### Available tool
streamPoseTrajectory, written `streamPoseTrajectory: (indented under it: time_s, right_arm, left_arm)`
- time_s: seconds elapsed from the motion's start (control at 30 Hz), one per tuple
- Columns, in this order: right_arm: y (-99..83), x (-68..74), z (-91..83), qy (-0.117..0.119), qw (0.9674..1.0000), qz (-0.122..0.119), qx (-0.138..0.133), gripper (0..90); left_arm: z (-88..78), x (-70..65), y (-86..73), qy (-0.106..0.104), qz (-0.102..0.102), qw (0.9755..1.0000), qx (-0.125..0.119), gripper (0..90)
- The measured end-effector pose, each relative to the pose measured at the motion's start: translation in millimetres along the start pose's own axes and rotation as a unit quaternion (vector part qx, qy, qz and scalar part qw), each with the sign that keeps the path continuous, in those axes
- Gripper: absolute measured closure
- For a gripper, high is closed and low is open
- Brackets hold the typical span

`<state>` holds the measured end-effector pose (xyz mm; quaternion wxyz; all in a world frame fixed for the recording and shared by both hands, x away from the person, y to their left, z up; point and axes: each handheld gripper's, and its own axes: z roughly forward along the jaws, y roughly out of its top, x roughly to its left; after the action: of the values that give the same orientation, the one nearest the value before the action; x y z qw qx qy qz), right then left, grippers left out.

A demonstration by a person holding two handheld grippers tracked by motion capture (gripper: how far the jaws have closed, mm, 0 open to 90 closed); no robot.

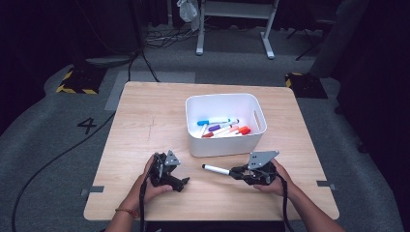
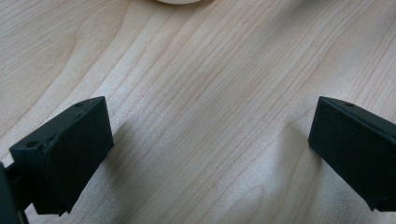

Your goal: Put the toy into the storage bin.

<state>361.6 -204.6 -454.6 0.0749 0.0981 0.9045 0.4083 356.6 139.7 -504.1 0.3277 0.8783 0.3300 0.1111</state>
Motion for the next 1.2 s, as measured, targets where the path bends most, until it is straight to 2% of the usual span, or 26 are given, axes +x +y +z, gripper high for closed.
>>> streamPoseTrajectory:
  time_s: [0.27, 0.43, 0.67, 0.93, 1.2]
  right_arm:
    - [12.5, -1.2, -32.9, -0.012, 0.9992, -0.032, -0.019, 75.3]
    - [23.8, -8.3, -58.9, -0.022, 0.9981, -0.04, -0.041, 75.3]
    - [44.8, -21.4, -91.1, -0.044, 0.996, -0.056, -0.054, 75.3]
    - [74.9, -53.3, -114.8, -0.073, 0.994, -0.06, -0.056, 75.3]
    - [91.1, -84.2, -111.5, -0.095, 0.9932, -0.047, -0.049, 75.3]
  left_arm:
    - [0.4, -0.1, 0.1, 0.0, 0.0, 1.0, -0.002, 0.0]
    - [0.6, -0.1, 0.1, 0.0, -0.001, 1.0, -0.002, 0.0]
    - [0.6, -0.1, 0.2, 0.0, -0.001, 1.0, -0.002, 0.0]
    - [0.9, -0.2, 0.5, -0.001, -0.001, 1.0, -0.002, 0.0]
    - [0.9, -0.2, 0.5, -0.001, -0.002, 1.0, -0.002, 0.0]
